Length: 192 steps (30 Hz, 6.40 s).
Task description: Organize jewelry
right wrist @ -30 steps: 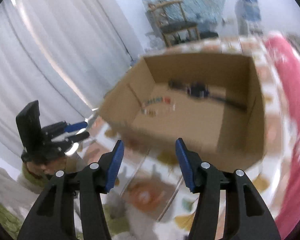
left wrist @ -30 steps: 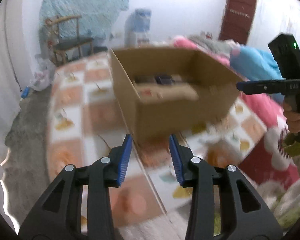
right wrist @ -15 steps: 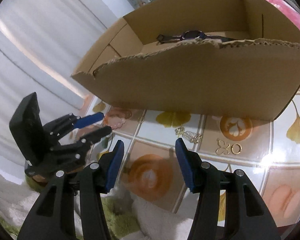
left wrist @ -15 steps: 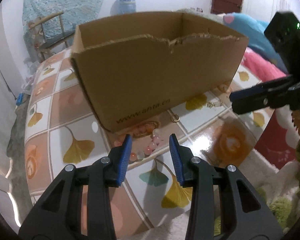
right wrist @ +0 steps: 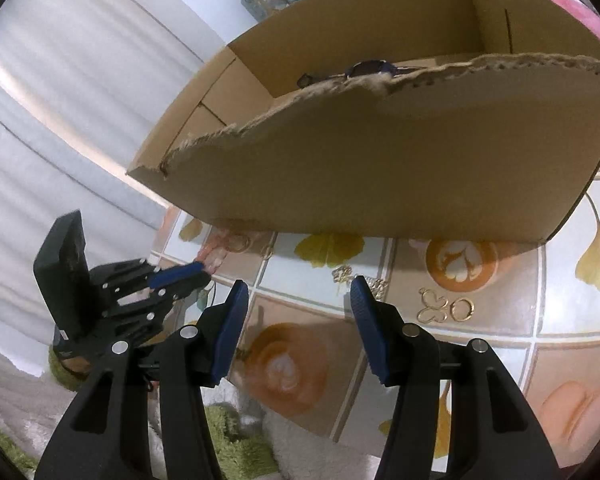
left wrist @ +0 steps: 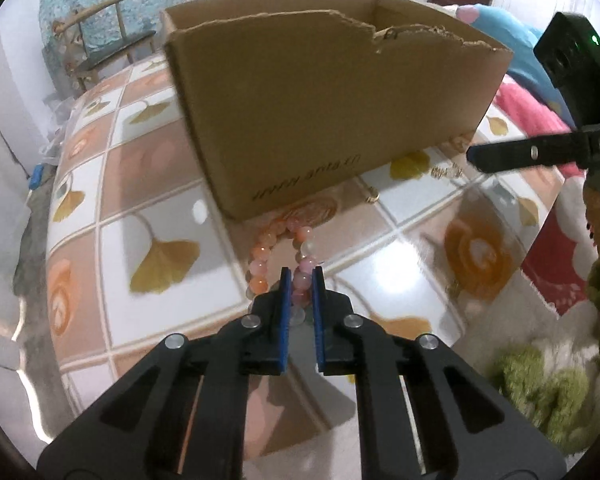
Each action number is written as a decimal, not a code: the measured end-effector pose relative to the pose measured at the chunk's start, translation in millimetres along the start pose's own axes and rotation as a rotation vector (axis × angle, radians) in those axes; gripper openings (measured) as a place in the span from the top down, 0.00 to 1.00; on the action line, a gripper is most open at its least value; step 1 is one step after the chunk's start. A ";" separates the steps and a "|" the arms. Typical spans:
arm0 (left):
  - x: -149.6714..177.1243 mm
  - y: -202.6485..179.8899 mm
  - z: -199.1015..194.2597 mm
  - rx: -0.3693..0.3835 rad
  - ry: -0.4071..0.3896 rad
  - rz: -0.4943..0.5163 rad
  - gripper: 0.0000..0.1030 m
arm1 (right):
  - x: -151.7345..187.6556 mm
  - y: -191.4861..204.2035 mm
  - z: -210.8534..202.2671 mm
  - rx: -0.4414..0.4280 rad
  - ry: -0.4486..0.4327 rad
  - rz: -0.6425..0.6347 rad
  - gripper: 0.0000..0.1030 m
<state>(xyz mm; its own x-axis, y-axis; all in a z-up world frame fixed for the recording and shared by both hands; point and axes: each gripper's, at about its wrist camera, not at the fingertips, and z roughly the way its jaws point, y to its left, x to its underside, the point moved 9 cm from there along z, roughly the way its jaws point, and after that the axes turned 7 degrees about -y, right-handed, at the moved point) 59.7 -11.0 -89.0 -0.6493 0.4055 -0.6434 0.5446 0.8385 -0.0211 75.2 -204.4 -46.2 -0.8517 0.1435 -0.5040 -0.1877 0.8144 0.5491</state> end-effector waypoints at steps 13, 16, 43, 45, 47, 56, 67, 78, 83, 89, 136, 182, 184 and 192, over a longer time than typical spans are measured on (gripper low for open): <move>-35.1 4.7 -16.8 -0.003 -0.156 -0.045 0.61 | -40.9 -21.6 -19.8 -0.029 -0.128 0.077 0.49; -48.9 15.7 -10.5 -0.017 -0.177 -0.074 0.61 | -46.1 -24.4 -18.6 -0.030 -0.141 0.088 0.49; -37.0 -74.0 28.3 0.070 -0.063 0.049 0.21 | 37.2 -73.7 -64.8 0.546 -0.072 -0.269 0.29; -41.4 -65.9 20.4 0.067 -0.078 0.025 0.21 | 38.6 -72.2 -61.8 0.548 -0.072 -0.291 0.29; -45.5 -52.2 8.6 0.051 -0.100 -0.006 0.21 | 39.9 -69.6 -60.4 0.541 -0.078 -0.309 0.27; -44.5 -22.9 -22.3 -0.008 -0.147 -0.082 0.20 | 33.9 -63.7 -63.1 0.513 -0.115 -0.310 0.20; -27.4 -59.2 -25.1 0.090 -0.135 -0.037 0.20 | 34.4 -61.3 -97.7 0.471 -0.205 -0.232 0.13; 0.4 -96.7 -23.1 0.055 -0.100 0.143 0.26 | 59.2 -36.8 -96.0 0.438 -0.172 -0.260 0.11; 6.1 -106.1 -24.4 0.077 -0.090 0.149 0.48 | 61.9 -17.6 -80.0 0.336 -0.172 -0.229 0.11; 11.8 -114.7 -18.9 0.099 -0.075 0.175 0.80 | 62.8 -4.6 -63.5 0.287 -0.155 -0.224 0.11; -33.6 -101.7 15.1 0.071 -0.131 0.200 0.89 | 47.7 -32.6 -41.3 0.248 -0.147 -0.102 0.11; -44.7 -149.0 43.2 0.255 -0.029 0.222 0.89 | 41.2 -58.2 -48.4 0.206 -0.196 -0.004 0.59; -42.4 -148.8 41.5 0.251 -0.035 0.218 0.89 | 40.6 -56.2 -50.5 0.209 -0.199 -0.010 0.59; -45.4 -150.2 28.7 0.233 -0.125 0.233 0.89 | 41.4 -51.2 -51.6 0.208 -0.187 -0.020 0.58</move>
<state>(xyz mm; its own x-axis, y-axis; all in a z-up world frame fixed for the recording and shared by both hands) 22.6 -165.8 -78.6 -0.4308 0.5164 -0.7401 0.7865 0.6170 -0.0273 24.2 -269.2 -60.8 -0.7404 0.2113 -0.6381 -0.0829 0.9134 0.3987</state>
